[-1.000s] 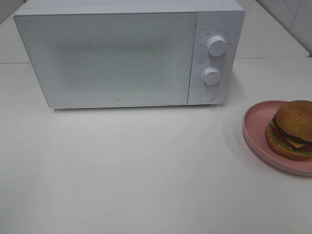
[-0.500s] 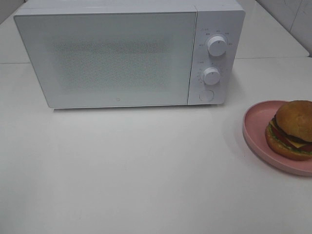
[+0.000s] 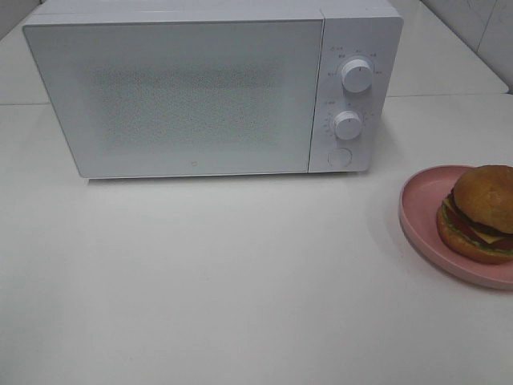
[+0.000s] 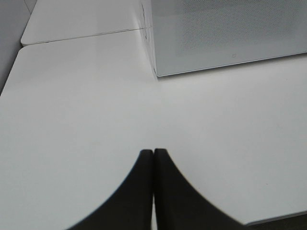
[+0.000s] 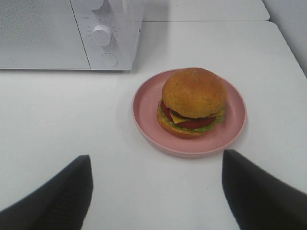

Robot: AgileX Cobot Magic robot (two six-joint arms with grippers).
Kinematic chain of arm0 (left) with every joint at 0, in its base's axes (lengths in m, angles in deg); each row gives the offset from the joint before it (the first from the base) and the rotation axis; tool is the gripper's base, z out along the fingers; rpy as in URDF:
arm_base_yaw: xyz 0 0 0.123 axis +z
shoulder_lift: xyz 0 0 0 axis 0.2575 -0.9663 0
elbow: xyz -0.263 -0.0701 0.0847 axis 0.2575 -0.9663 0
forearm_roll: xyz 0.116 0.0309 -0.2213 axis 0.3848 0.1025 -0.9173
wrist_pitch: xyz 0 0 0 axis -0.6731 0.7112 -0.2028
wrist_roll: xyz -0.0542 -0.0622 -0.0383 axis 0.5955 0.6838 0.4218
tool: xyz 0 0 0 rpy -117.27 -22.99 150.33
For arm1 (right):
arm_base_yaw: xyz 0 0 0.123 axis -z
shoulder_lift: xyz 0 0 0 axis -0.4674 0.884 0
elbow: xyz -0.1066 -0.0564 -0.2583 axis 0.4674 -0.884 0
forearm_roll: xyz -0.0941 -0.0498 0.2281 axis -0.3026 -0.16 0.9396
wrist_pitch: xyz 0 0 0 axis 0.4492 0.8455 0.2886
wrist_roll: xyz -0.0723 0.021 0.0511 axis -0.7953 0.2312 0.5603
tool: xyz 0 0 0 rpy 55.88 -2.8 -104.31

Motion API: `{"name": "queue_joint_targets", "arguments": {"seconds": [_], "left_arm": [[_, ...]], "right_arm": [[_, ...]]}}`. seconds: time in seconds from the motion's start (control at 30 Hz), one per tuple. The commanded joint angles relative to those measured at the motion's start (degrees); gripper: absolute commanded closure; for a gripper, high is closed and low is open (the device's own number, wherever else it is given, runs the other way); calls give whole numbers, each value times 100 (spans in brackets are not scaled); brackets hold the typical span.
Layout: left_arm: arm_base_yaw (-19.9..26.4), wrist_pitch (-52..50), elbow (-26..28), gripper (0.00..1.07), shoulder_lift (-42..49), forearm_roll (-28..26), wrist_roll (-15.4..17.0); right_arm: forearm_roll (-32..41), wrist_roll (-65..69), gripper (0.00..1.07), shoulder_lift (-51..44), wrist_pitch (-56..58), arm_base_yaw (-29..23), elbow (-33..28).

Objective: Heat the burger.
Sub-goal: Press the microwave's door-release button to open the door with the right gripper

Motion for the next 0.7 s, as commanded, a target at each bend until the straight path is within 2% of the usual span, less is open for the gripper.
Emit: {"name": "queue_joint_targets", "arguments": {"seconds": [0.03,0.7], "left_arm": [[-34,0,-11,106,132,-23,29],[-34,0,-11,106,132,-23,29]], "right_arm": [[-11,29,36,-132,-80,40,17],[-11,29,36,-132,-80,40,17]]}}
